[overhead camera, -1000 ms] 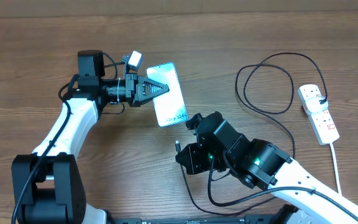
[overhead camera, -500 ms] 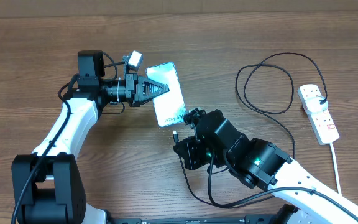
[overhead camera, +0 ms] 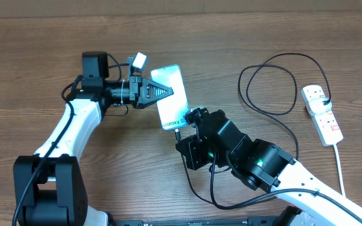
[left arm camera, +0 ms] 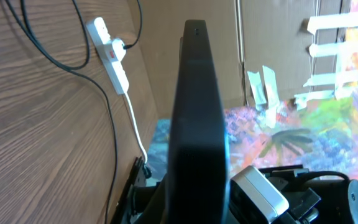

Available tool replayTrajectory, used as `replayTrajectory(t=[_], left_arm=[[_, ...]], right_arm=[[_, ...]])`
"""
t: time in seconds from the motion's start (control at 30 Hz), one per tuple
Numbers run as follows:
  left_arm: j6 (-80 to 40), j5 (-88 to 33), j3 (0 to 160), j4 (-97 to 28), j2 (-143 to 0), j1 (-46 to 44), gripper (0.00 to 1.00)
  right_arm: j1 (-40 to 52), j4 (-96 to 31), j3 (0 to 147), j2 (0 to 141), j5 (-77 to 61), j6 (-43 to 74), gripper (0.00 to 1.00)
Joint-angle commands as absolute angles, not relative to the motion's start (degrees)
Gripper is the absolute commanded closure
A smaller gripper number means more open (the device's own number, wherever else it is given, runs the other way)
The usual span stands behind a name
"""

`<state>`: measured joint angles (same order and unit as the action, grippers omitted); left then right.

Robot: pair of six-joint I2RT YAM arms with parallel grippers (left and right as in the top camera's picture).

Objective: Plug charger to phone and switch on socket
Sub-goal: 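Align the USB-C plug under the phone's bottom port with the right gripper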

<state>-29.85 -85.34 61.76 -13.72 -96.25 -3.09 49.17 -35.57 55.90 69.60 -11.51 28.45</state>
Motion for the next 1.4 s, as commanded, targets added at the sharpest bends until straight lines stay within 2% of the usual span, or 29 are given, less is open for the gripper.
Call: replayTrajectory(t=[0.0,0.3,0.63,1.37], left_arm=[[-28.01,-88.55,61.98,-13.61,-96.36,-3.79,0.96],[-26.96,-88.27,61.98,-13.63,-96.36,-3.79,0.96],[-26.96,-84.64,61.98,-13.63,-96.36,-3.79,0.96],[-26.98,-83.4,61.98,-13.65,-96.36,-3.79,0.96]], right_arm=[[49.43,-35.2,55.9,69.54,-10.26,27.75,0.96],[49.43,-37.67,56.18,70.74,-7.94,27.77,0.96],[49.47,-54.26,65.69,70.74,-5.17,27.29,0.96],[49.52,-51.05,66.35,76.58,-7.92,24.73,0.96]])
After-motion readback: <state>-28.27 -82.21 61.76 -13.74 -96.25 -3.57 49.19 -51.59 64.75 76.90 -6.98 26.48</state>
